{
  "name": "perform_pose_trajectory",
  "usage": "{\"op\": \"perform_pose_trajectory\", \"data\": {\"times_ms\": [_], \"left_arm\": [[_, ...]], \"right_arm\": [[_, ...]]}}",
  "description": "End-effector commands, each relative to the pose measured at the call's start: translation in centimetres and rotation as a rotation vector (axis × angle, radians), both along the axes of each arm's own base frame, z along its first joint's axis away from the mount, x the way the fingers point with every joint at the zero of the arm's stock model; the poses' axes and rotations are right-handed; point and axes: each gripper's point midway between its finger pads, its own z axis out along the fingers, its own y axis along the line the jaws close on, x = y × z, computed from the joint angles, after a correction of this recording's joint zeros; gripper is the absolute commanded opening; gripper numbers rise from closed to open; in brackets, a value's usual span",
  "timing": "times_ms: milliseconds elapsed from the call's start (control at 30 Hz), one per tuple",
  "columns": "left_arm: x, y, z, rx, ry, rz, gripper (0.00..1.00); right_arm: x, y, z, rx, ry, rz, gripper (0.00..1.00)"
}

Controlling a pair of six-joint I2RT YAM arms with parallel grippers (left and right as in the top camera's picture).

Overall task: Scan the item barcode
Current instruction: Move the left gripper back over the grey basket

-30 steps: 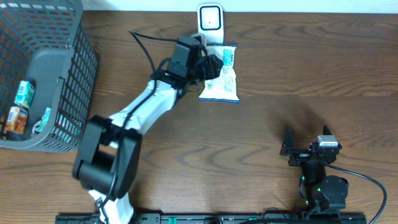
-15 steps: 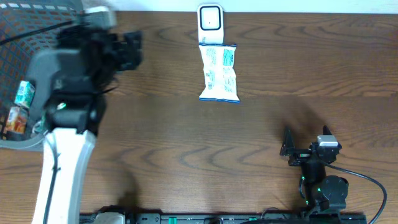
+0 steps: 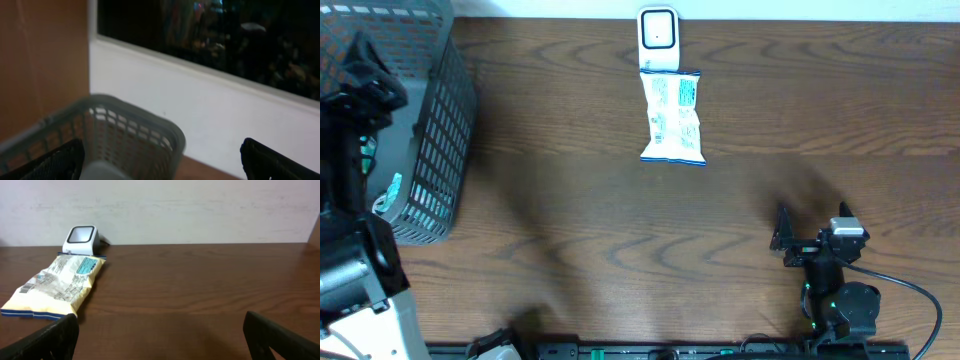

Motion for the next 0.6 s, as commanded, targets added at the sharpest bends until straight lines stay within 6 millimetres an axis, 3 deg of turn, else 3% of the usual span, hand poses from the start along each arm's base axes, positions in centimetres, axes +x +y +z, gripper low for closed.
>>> {"op": "perform_pose_trajectory", "data": {"times_ms": [0, 33, 167, 333, 433, 500, 567], "left_arm": [[0.4, 0.7, 3.5, 0.054, -0.045, 0.011, 0.98], [0.7, 0.8, 5.0, 0.060, -0.056, 0.010, 0.98], [1.6, 1.3, 7.2, 0.049, -0.034, 0.009, 0.98], [3.1, 2.5, 8.0, 0.031, 0.028, 0.021, 0.97], [3.9, 5.0, 6.0, -0.022, 0.130, 0.066, 0.98], [3.5, 8.7, 2.5, -0.085, 0.244, 0.162, 0.98], [2.8, 10.8, 1.2, -0.106, 0.286, 0.235, 0.98]], "right_arm": [[0.0, 0.1, 0.0, 0.010, 0.000, 0.003, 0.99], [0.0, 0.1, 0.0, 0.010, 0.000, 0.003, 0.99], [0.0, 0.1, 0.0, 0.010, 0.000, 0.003, 0.99], [0.0, 0.1, 0.0, 0.010, 0.000, 0.003, 0.99], [0.0, 0.1, 0.0, 0.010, 0.000, 0.003, 0.99], [0.0, 0.1, 0.0, 0.010, 0.000, 0.003, 0.99], [0.0, 0.1, 0.0, 0.010, 0.000, 0.003, 0.99]]}}
